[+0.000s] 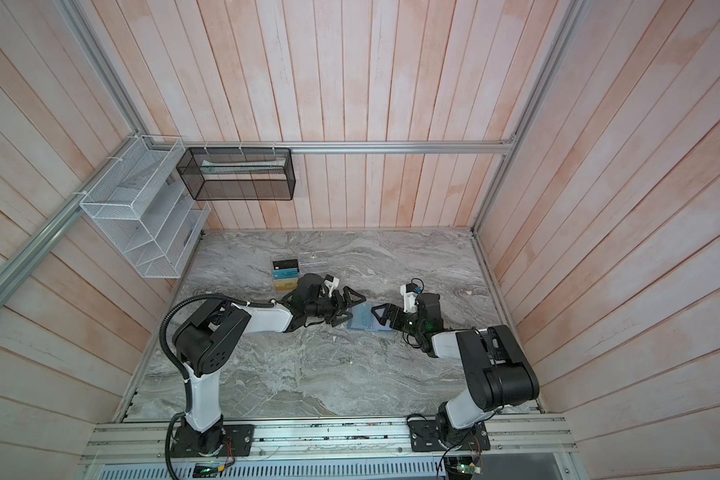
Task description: Take the credit cards out of the card holder
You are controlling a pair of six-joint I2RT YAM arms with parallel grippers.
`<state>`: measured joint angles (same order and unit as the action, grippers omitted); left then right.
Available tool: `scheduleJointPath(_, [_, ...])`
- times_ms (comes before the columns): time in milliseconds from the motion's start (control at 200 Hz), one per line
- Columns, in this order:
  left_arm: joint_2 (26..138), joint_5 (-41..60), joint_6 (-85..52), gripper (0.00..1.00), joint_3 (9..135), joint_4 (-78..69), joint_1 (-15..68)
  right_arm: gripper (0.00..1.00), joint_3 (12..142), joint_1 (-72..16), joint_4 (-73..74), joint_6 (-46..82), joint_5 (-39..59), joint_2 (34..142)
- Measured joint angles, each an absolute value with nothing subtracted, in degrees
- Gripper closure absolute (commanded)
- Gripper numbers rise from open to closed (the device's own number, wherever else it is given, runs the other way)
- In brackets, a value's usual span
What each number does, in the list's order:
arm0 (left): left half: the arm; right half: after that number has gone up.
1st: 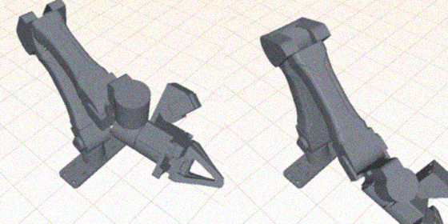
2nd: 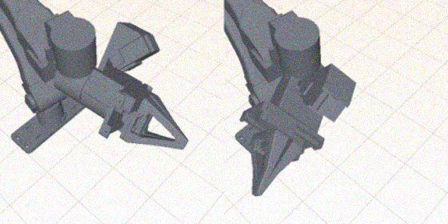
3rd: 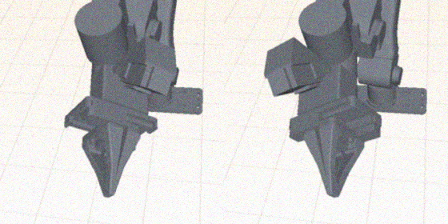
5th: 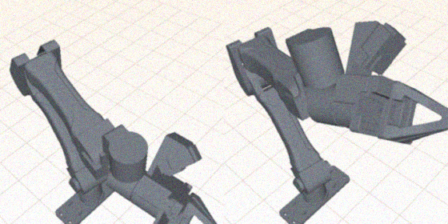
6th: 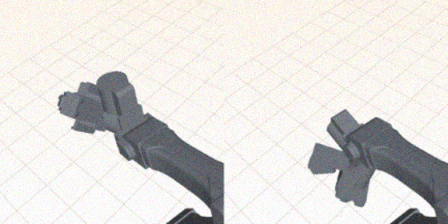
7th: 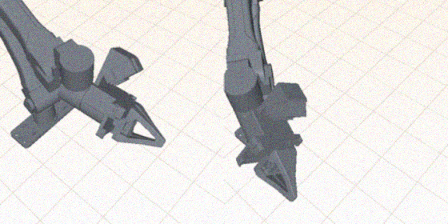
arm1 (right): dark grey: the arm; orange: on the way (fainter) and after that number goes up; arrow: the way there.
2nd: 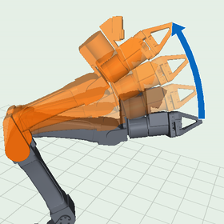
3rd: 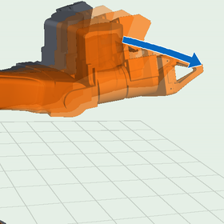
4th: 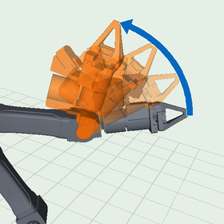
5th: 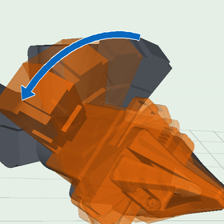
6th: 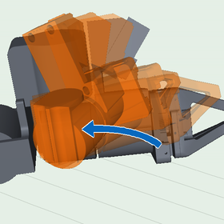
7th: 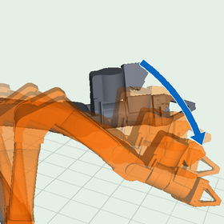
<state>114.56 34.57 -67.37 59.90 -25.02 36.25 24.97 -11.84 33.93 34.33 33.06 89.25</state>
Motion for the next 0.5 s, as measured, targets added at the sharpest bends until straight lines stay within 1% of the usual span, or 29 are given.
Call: scheduleJointPath(500, [113.54,35.20,-67.96,0.00,59.88,-25.30,34.98,0.02,24.36,-11.73,34.94,34.33,33.30,89.25])
